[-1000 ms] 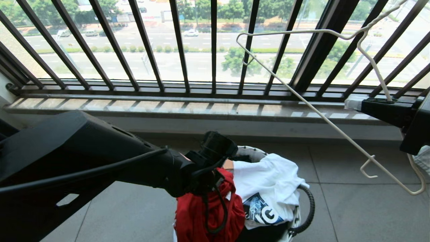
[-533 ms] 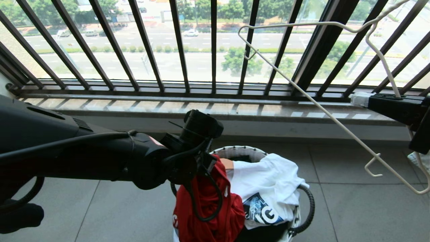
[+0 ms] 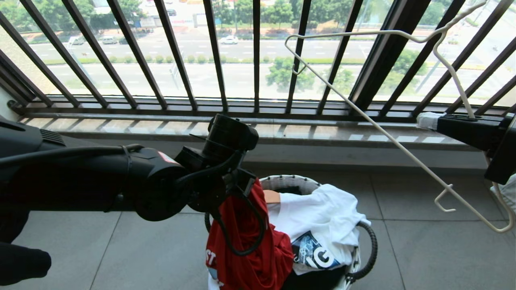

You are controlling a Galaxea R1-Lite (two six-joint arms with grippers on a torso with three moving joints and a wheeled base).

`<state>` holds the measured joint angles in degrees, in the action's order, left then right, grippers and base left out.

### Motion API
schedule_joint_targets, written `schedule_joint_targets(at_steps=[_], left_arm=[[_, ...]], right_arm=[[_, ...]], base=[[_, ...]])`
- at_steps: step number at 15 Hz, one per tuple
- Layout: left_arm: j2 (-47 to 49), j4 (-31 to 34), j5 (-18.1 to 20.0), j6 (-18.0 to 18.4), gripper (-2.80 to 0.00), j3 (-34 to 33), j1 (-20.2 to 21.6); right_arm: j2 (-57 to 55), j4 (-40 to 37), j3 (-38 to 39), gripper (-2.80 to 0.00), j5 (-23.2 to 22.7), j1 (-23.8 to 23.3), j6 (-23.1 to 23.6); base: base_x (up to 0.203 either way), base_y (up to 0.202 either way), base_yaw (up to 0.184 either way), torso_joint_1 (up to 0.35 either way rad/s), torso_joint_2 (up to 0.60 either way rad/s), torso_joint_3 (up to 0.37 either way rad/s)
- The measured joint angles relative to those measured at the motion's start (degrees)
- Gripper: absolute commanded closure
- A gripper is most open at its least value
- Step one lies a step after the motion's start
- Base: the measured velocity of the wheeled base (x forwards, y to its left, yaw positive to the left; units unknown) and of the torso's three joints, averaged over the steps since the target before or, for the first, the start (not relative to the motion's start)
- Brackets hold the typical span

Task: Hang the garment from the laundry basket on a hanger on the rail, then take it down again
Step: Pick up clothes from the basket

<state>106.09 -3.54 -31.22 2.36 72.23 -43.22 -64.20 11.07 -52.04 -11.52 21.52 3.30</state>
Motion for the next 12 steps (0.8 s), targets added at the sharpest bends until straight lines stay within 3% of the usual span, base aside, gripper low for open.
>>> schedule_joint_targets(at_steps=[12], left_arm=[[-0.7,-0.1,0.1,-0.1,0.0,-0.2,0.0]], right_arm=[[-0.4,0.0,0.2,0.0,0.0,0.0,0.0]], base=[[0.0,0.0,0.0,0.001,0.0,0.197]])
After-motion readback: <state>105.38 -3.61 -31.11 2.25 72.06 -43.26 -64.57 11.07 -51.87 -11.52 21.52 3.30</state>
